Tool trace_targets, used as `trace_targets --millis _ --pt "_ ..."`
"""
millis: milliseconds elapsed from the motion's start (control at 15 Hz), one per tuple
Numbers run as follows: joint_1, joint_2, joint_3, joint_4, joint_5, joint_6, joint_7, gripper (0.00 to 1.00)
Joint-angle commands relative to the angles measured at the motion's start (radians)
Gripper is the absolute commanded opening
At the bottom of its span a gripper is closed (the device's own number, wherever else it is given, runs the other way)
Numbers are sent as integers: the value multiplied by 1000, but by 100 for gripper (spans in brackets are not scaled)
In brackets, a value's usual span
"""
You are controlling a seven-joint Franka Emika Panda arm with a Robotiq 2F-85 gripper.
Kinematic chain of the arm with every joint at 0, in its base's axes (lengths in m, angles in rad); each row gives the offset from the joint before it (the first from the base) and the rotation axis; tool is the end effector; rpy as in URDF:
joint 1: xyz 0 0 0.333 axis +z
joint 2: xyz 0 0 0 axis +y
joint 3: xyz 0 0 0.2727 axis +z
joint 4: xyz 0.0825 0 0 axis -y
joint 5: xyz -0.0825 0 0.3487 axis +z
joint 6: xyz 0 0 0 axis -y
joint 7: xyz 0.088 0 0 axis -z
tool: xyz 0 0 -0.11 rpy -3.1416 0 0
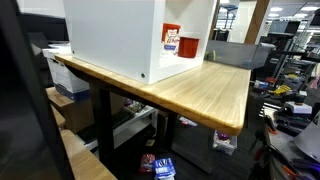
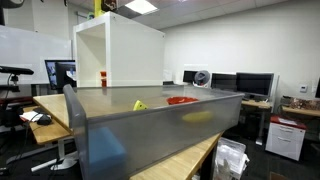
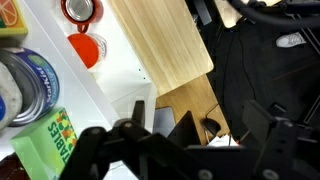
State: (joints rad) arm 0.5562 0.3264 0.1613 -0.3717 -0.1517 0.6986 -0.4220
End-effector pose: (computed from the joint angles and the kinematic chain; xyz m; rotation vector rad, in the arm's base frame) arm 0.3409 0.2348 0.7760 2.7064 1.5044 0.0124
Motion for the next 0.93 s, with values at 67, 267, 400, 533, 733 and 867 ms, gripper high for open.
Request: trace_targets --millis 67,267,400,533,733,867 --pt "-15 -15 1 -19 -18 7 26 100" --pt "-19 -12 8 -21 -7 9 9 100" --pt "-19 -13 8 -21 -9 10 9 100" --pt "-19 -13 8 -21 -9 10 9 100" --pt "-19 -13 8 -21 -10 10 9 100" --pt "-19 -13 8 -21 -10 10 9 100"
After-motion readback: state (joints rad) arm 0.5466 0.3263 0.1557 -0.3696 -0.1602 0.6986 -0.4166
